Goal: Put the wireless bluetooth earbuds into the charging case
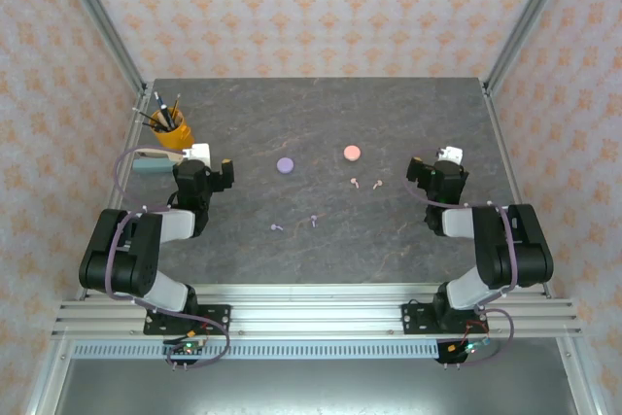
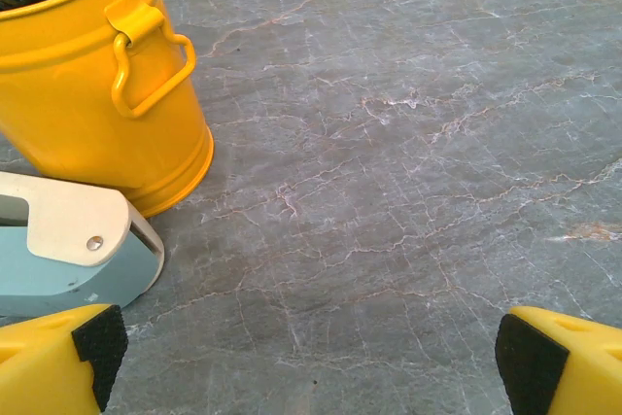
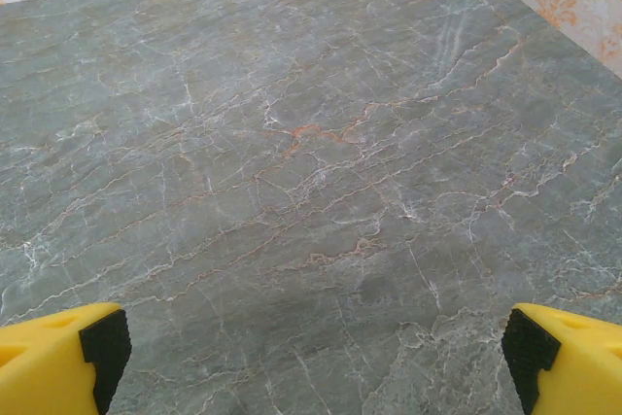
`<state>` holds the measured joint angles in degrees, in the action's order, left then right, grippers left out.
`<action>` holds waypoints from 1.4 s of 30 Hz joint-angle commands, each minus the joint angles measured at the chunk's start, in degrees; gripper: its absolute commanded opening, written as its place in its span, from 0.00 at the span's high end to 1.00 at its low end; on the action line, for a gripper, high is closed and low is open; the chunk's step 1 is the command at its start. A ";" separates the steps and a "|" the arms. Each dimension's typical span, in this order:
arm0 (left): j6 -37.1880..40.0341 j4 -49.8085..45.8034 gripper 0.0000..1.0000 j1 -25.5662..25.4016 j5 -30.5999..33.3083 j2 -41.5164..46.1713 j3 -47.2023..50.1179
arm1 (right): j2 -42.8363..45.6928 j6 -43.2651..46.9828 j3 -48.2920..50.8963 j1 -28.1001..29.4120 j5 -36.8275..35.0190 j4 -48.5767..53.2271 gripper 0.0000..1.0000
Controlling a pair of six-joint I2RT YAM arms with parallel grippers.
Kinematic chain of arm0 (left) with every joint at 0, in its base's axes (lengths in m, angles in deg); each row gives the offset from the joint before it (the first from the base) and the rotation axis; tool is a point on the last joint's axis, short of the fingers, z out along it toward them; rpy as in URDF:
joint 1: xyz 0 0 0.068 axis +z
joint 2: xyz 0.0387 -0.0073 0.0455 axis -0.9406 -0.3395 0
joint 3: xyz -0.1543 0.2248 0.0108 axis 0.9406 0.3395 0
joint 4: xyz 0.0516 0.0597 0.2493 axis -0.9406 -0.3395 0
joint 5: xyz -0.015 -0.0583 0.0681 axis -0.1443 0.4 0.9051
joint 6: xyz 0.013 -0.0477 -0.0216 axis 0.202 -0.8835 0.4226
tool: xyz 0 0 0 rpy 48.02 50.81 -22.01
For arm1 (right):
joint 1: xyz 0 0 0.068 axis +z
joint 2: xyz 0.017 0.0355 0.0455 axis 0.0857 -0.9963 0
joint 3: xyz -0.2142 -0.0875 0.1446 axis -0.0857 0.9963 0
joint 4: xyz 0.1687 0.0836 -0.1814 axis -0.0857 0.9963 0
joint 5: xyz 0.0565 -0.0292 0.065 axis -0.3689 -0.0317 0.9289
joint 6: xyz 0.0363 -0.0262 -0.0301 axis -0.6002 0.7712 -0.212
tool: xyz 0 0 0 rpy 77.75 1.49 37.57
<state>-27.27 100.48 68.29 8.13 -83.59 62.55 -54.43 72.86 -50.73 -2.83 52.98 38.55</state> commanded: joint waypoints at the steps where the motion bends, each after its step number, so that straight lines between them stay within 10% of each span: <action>1: 0.15 1.68 0.00 0.11 -0.24 0.06 0.14 | 0.52 0.58 -0.12 -0.33 0.33 -0.83 0.01; 30: 0.00 1.67 0.00 0.38 -0.66 0.15 0.23 | 1.11 -0.65 -0.05 -1.21 0.13 -0.80 0.01; 40: -9.22 -36.34 0.00 0.02 3.35 8.40 -19.34 | 19.57 -27.82 -18.54 -1.40 -22.06 46.38 0.00; 42: -12.42 -42.80 0.00 -0.06 0.65 9.54 -23.15 | 19.05 -27.75 -23.45 -1.55 -17.74 53.62 0.00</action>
<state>-33.57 71.08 68.33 8.77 -76.20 43.12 -35.21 54.36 -69.90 -4.01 38.31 73.48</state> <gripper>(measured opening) 0.998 0.994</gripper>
